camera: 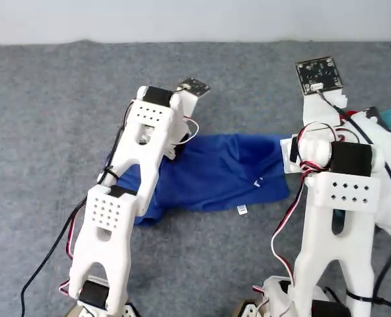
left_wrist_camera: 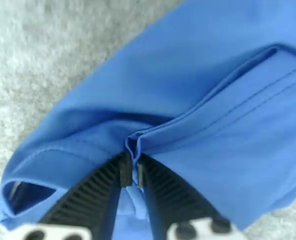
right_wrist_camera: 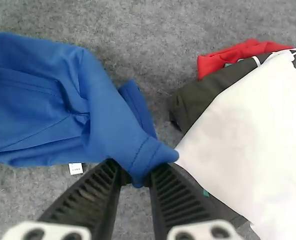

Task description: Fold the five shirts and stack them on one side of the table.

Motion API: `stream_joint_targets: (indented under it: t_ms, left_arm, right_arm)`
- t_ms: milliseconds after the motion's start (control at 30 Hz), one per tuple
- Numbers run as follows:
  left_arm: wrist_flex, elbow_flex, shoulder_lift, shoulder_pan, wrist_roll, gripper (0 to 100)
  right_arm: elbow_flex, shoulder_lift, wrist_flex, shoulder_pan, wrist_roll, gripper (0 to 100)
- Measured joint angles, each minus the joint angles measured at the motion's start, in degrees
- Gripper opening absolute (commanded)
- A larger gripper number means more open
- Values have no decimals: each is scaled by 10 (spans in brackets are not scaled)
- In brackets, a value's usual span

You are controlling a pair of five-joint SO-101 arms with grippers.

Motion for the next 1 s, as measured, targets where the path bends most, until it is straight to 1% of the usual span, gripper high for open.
stream_joint_targets:
  t_ms: [100, 200, 567, 700, 867, 1000]
  left_arm:
    - [0, -2, -2, 11, 0, 12]
    - [0, -2, -32, 18, -3, 12]
    - [5, -2, -258, 22, -4, 12]
    - [6, -2, -359, 22, -4, 12]
    - [8, -2, -481, 18, -4, 12]
    - [8, -2, -565, -1, -4, 12]
  right_arm:
    - [0, 0, 0, 0, 0, 10]
    - [1, 0, 0, 0, 0, 10]
    - [-14, -4, 0, 0, 0, 10]
    - [-72, -4, 4, 0, 0, 10]
    - [-180, -4, 38, 0, 0, 10]
    - [-271, -4, 77, 0, 0, 10]
